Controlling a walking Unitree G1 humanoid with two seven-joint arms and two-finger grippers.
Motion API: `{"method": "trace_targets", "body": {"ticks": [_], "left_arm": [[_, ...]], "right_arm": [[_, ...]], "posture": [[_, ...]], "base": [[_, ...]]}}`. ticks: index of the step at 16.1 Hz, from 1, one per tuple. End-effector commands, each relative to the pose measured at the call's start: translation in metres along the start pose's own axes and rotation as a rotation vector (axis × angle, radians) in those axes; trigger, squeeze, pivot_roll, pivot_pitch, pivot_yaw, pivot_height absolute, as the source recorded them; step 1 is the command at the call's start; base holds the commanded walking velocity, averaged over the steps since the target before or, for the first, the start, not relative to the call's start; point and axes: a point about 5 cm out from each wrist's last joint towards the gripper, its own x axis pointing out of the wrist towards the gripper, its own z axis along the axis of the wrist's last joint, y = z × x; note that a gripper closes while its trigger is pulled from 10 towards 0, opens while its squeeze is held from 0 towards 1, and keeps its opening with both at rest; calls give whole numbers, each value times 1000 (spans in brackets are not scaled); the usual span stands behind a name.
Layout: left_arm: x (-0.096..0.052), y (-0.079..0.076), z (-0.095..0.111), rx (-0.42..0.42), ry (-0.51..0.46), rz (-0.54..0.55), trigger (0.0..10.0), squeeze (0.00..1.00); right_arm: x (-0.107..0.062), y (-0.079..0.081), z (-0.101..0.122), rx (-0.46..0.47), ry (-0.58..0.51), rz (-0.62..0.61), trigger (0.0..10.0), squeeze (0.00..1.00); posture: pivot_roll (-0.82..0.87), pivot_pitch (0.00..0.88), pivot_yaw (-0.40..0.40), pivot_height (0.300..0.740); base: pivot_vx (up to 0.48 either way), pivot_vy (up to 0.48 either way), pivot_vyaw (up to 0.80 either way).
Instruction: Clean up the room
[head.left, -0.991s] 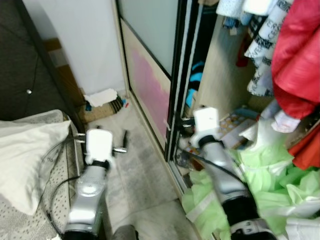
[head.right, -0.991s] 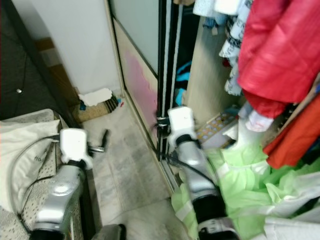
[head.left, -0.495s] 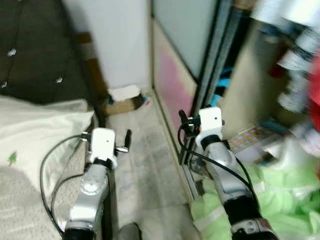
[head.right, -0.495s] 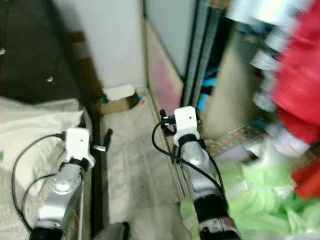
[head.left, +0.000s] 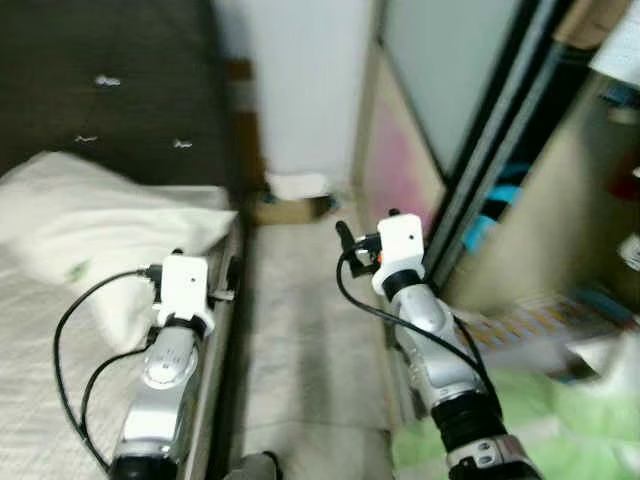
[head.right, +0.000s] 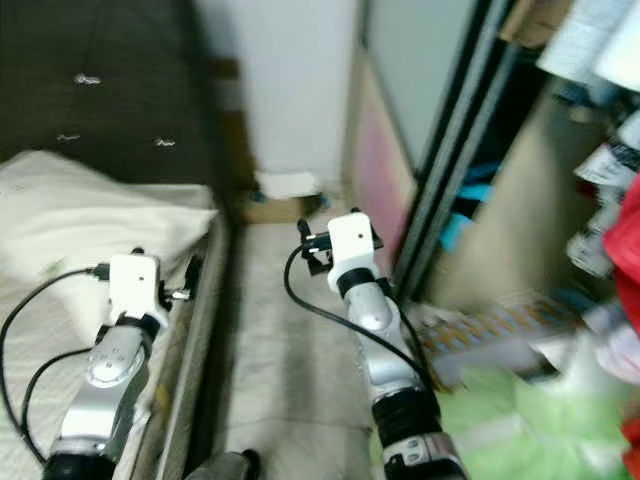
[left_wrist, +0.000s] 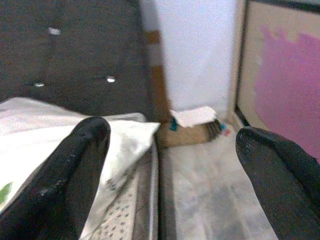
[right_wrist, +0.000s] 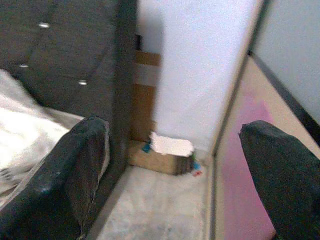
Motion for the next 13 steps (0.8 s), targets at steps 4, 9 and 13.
{"method": "trace_targets", "body": {"ticks": [4,9,13], "left_arm": [[0,-3,1,6,-9,-17,10000,0],[0,-4,2,-3,-15,-8,10000,0],[-1,-4,2,-8,-14,-6,10000,0]], "right_arm": [[2,-4,5,13,-30,-1,10000,0],[5,0,7,15,-35,17,10000,0],[4,-1,6,15,-35,14,10000,0]], "posture": [[145,0,-40,740],[153,0,-56,740],[148,0,-54,740]], "base": [[0,0,800],[0,0,795],[0,0,794]]}}
